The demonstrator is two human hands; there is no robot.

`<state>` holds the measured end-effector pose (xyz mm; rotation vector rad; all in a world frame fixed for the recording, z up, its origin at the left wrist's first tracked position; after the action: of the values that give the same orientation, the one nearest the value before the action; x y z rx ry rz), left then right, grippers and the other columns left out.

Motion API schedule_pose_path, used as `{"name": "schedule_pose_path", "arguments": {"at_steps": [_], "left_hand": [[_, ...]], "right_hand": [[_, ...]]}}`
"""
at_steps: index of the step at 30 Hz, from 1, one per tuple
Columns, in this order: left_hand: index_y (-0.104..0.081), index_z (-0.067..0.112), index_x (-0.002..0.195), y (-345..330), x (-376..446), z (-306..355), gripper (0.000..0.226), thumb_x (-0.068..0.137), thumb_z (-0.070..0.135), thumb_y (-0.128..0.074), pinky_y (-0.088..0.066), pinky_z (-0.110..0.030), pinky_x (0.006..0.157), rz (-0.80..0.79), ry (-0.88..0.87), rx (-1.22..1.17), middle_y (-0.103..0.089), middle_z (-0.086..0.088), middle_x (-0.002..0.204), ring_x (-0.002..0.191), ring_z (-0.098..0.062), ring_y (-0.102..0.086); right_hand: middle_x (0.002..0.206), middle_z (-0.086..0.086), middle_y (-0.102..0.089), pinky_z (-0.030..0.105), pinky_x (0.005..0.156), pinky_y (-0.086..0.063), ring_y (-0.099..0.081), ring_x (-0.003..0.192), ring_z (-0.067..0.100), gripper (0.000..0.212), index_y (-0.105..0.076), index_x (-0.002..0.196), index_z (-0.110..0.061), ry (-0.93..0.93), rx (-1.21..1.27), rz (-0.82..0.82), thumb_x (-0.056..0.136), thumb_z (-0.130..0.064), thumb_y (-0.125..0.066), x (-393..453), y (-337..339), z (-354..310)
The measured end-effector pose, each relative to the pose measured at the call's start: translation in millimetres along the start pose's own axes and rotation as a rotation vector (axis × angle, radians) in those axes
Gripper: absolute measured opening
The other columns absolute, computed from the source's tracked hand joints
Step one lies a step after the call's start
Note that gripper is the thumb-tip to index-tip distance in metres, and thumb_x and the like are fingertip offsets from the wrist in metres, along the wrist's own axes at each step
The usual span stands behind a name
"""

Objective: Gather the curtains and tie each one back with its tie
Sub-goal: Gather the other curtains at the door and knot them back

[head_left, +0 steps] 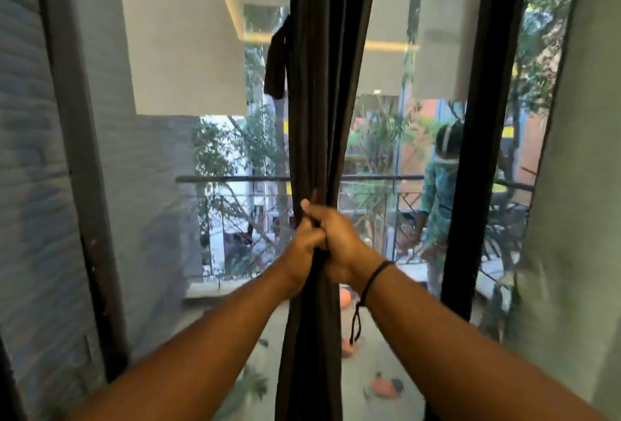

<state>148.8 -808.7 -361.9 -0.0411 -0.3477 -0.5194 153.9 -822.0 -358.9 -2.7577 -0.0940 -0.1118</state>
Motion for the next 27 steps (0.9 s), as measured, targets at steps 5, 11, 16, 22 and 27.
{"name": "schedule_pose_path", "arguments": {"at_steps": [5,11,16,22,27], "left_hand": [[-0.020,0.006,0.148,8,-52,-99,0.062,0.090,-0.011,-0.033,-0.032,-0.033,0.111,0.261,0.184,-0.015,-0.030,-0.014,0.151,0.139,-0.027,-0.030],[-0.039,0.025,0.135,-7,-115,-165,0.067,0.075,-0.002,-0.053,-0.048,-0.024,0.063,0.082,0.557,0.316,-0.060,-0.006,0.102,0.088,-0.015,-0.059],[-0.044,0.019,0.129,33,-110,-51,0.046,0.087,0.013,-0.063,-0.049,-0.024,0.066,0.373,0.429,0.415,-0.057,-0.012,0.117,0.097,-0.022,-0.060],[-0.035,0.019,0.137,20,-61,121,0.049,0.095,0.041,-0.047,-0.048,-0.022,0.083,0.586,-0.110,0.144,-0.054,0.009,0.121,0.100,-0.001,-0.054],[-0.047,0.012,0.133,0,-48,183,0.049,0.098,0.045,-0.037,-0.051,-0.025,0.088,0.631,-0.235,0.191,-0.061,-0.004,0.122,0.103,-0.014,-0.062]], "right_hand": [[0.082,-0.002,-0.065,0.018,0.050,-0.029,-0.052,0.062,0.005,0.031,-0.067,0.098,-0.016,-0.149,0.070,0.124,0.098,-0.036,-0.044,-21,48,115],[0.113,0.009,-0.065,0.031,0.090,-0.050,-0.062,0.101,0.020,0.029,-0.059,0.118,-0.017,-0.128,-0.513,0.117,0.099,-0.032,-0.044,-60,96,155],[0.107,-0.007,-0.067,0.028,0.089,-0.052,-0.065,0.099,0.008,0.026,-0.062,0.105,-0.029,0.209,-0.735,-0.017,0.081,-0.034,-0.070,-73,81,73],[0.121,-0.005,-0.061,0.030,0.094,-0.049,-0.060,0.109,0.010,0.059,-0.045,0.126,-0.023,0.522,-0.645,-0.108,0.076,-0.036,-0.074,-75,11,-62],[0.114,-0.003,-0.064,0.038,0.088,-0.054,-0.064,0.099,0.016,0.057,-0.046,0.128,-0.023,0.607,-0.557,-0.074,0.077,-0.033,-0.070,-76,-14,-141]]}}
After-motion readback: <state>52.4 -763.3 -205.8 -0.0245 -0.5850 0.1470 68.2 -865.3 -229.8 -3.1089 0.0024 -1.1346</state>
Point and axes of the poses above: each hand's wrist, its own x-axis towards the middle knuckle, its own y-axis out of the back of the hand, z = x × y, the point moved 10 cm from there along x, towards the middle knuckle
